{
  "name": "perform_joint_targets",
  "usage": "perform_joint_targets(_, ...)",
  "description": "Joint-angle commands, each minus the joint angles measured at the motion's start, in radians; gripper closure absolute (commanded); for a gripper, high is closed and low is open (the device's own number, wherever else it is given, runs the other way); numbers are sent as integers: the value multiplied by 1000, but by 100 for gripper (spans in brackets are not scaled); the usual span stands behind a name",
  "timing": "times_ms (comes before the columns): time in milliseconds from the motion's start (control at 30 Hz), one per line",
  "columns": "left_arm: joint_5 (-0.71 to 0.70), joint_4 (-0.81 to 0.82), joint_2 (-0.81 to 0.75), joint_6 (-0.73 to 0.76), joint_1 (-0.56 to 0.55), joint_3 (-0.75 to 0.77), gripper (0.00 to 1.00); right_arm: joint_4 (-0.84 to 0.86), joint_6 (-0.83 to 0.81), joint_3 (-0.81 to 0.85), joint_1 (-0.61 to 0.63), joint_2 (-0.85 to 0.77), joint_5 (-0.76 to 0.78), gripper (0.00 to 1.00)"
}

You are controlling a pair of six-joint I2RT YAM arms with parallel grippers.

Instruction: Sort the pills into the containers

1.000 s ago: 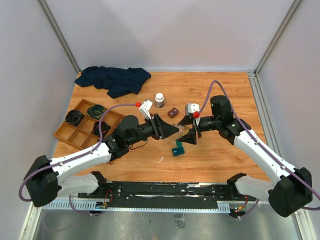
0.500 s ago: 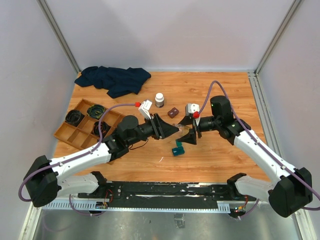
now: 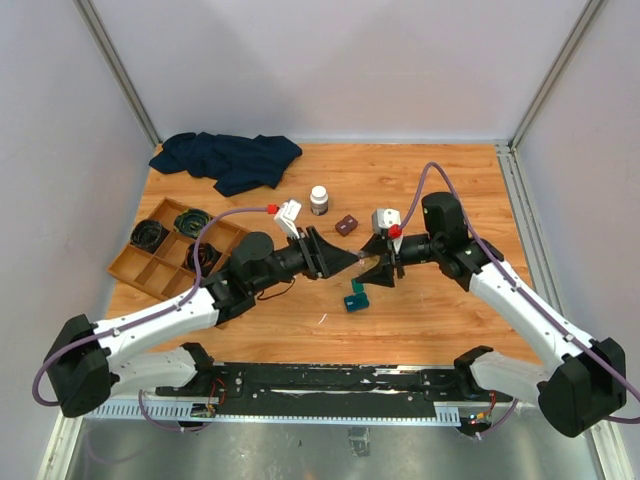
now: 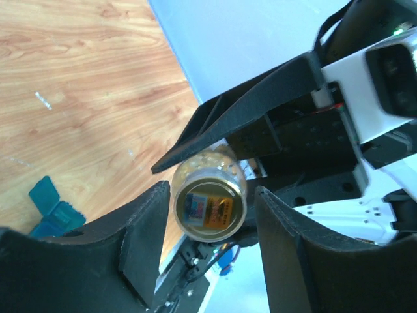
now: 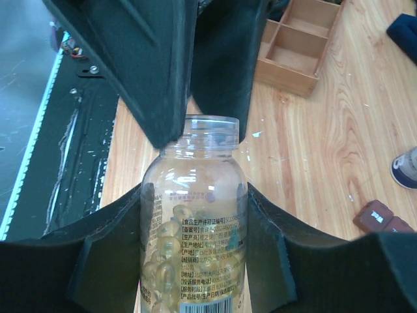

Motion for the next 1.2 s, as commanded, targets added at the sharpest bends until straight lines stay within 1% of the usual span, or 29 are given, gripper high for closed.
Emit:
perform_joint_targets(0, -19, 67, -84, 31, -8, -1, 36, -31, -14, -17, -35, -34, -125, 99)
perform_joint_targets(100, 5, 68, -134, 107, -8, -12, 29, -32, -9, -25, -70, -47, -184, 99)
perform_joint_targets(167, 23, 72, -176, 178, -8, -20, 28, -30, -3, -33, -95, -56, -228, 99)
perform_joint_targets(200, 35, 82, -201, 216, -8, -29, 26, -29, 0, -36, -111, -60, -253, 99)
perform_joint_targets(233, 51, 102, -229, 259, -8, -41, 24, -29, 1, -38, -121, -63, -278, 100)
perform_joint_targets(333, 99, 193, -315, 400, -8, -105, 10, -28, -6, -49, -141, -73, -336, 99)
perform_joint_targets(367, 124, 224, -338, 451, -8, -128, 6, -30, -4, -52, -145, -75, -354, 100)
perform_joint_targets(433, 204, 298, -364, 590, -8, -173, 5, -37, -5, -59, -149, -74, -384, 99)
perform_joint_targets(500, 305, 333, -366, 728, -8, -196, 4, -38, -5, -60, -160, -79, -386, 99)
perform_joint_targets(533, 359, 335, -356, 795, -8, -200, 4, -40, -5, -59, -165, -78, -387, 99)
perform_joint_targets(600, 408, 336, -337, 926, -7, -206, 3, -51, -19, -56, -172, -77, -394, 99)
perform_joint_targets(700, 437, 333, -280, 1085, -8, -199, 1, -97, -78, -55, -179, -79, -397, 100)
perform_joint_targets(767, 454, 328, -233, 1152, -7, -175, 1, -115, -105, -53, -183, -77, -406, 99)
perform_joint_targets(900, 524, 248, -120, 1235, -6, -73, 1, -126, -128, -55, -186, -71, -409, 99)
perform_joint_targets(967, 534, 204, -69, 1253, -6, -23, 1, -135, -143, -55, -186, -68, -404, 99)
perform_joint_targets(1100, 537, 184, 8, 1270, -5, 34, 3, -162, -179, -53, -186, -71, -389, 99)
perform_joint_targets(1167, 552, 179, 35, 1266, -5, 51, 6, -178, -195, -49, -185, -72, -387, 99)
